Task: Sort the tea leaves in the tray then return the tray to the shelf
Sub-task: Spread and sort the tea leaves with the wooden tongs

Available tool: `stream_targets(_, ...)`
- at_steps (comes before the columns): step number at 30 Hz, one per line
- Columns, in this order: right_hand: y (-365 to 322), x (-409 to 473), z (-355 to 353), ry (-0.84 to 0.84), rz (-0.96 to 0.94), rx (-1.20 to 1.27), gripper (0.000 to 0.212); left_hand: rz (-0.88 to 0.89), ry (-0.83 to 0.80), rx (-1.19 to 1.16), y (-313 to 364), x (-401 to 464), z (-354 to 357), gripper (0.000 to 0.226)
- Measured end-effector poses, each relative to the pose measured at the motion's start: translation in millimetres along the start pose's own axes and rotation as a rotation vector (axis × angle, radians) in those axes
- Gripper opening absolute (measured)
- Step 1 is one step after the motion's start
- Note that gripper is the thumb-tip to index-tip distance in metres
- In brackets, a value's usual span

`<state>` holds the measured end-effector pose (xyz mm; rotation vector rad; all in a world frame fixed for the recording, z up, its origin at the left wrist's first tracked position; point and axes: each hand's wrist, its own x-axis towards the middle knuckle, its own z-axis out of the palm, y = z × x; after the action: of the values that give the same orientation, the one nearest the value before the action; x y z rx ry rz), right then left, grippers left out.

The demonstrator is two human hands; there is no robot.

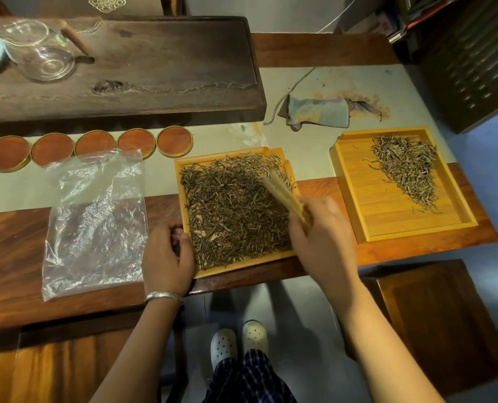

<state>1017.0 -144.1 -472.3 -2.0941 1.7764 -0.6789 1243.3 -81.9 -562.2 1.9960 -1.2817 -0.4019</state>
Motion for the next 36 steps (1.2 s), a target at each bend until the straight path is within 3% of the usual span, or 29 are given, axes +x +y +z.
stream_targets(5,43,48,9,0.117,0.253,-0.238,0.022,-0.010,0.002,0.009,-2,-1,0,0.016)
stream_targets(9,68,60,7,0.053,0.225,-0.483,0.026,-0.009,-0.002,0.020,-2,0,1,0.013)
stream_targets(17,80,65,7,-0.070,0.183,-0.581,0.034,-0.006,-0.002,0.024,-1,0,1,0.016)
stream_targets(23,84,57,-9,-0.074,0.052,-0.463,0.032,-0.004,-0.010,0.025,0,0,1,0.016)
stream_targets(26,84,37,-19,-0.262,-0.133,-0.242,0.031,0.002,-0.006,0.027,0,0,1,0.015)
stream_targets(29,84,20,-14,-0.431,-0.266,-0.208,0.040,-0.002,-0.006,0.020,0,-1,0,0.015)
stream_targets(32,86,16,-6,-0.406,-0.329,-0.238,0.040,-0.003,-0.005,0.013,1,-1,0,0.016)
stream_targets(36,90,18,0,-0.312,-0.367,-0.260,0.026,-0.004,-0.003,0.008,-1,0,1,0.017)
